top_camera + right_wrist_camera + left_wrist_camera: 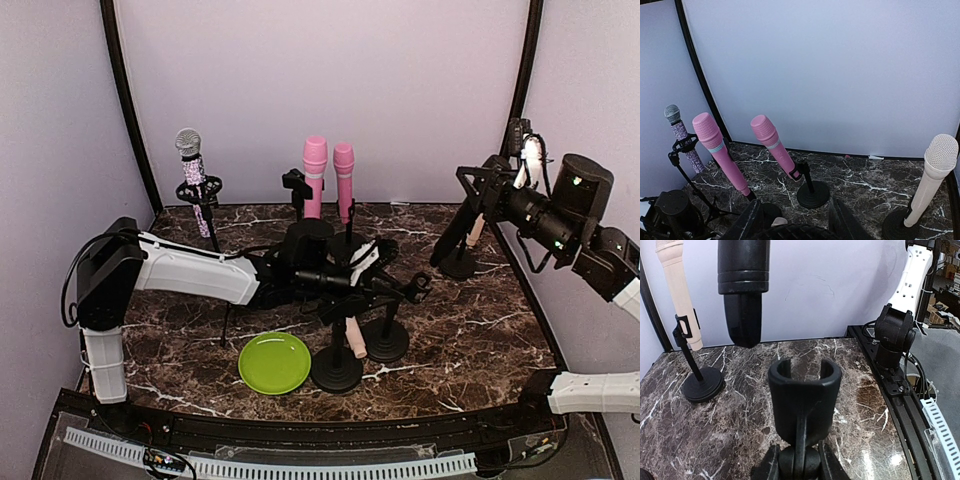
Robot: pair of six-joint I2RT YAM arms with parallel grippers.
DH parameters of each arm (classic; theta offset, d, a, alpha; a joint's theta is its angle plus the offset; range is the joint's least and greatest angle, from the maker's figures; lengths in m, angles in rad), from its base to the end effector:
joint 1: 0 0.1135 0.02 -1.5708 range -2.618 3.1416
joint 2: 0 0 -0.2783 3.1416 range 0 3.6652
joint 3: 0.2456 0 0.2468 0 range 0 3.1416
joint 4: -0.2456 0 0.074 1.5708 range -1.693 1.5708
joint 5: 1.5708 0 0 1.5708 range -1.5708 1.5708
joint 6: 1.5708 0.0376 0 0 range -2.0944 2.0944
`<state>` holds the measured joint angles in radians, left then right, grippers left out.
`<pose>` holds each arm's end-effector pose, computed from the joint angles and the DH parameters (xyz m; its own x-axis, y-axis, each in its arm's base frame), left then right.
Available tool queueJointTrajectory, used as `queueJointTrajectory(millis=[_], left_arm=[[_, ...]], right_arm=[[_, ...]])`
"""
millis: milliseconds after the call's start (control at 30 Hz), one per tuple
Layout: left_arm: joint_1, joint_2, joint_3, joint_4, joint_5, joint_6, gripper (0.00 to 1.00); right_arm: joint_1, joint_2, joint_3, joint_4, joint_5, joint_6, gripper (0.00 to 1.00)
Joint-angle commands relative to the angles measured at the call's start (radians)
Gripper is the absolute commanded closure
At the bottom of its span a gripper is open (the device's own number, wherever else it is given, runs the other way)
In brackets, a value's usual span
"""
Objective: Remove the microphone from the stand
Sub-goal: Remove the microphone from the microphone stand, then place the microphone stand at the center of the board.
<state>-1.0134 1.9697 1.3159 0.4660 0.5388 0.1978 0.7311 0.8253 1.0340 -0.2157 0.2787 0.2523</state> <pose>0.2264 -0.3997 0.2521 0.0987 0.1605 -0.9821 0.9951 -0.0054 0.0991 0.1283 0.1012 0.4255 -0.1142 0.2200 -0.9688 -0.4220 0.8721 0.2478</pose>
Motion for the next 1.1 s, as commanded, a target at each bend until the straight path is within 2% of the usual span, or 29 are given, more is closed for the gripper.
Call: queueJointTrajectory(millis=[0,167,600,1067], left_arm=[[-0.047,-0.015,0.019,-0.114,0.052,-0.027,1.00],[-0.074,-0.024,0.045,-0.158,0.046,-0.014,1.00],[-0.082,-0.034,0.051,-0.133,0.115,-0.076,1.00],[-0.082,0.002,0.104,-0.176,0.182,-0.085,1.00]], right_arm=[[-0.004,-0.013,0.004,0.071,0.032,0.001,0.85],[-0.004,-0.014,0.002,0.075,0.034,0.002,0.85],[-0.004,-0.007,-0.002,0.082,0.036,0.001,0.85],[-0.004,0.008,-0.005,0.088,0.014,0.006,0.85]])
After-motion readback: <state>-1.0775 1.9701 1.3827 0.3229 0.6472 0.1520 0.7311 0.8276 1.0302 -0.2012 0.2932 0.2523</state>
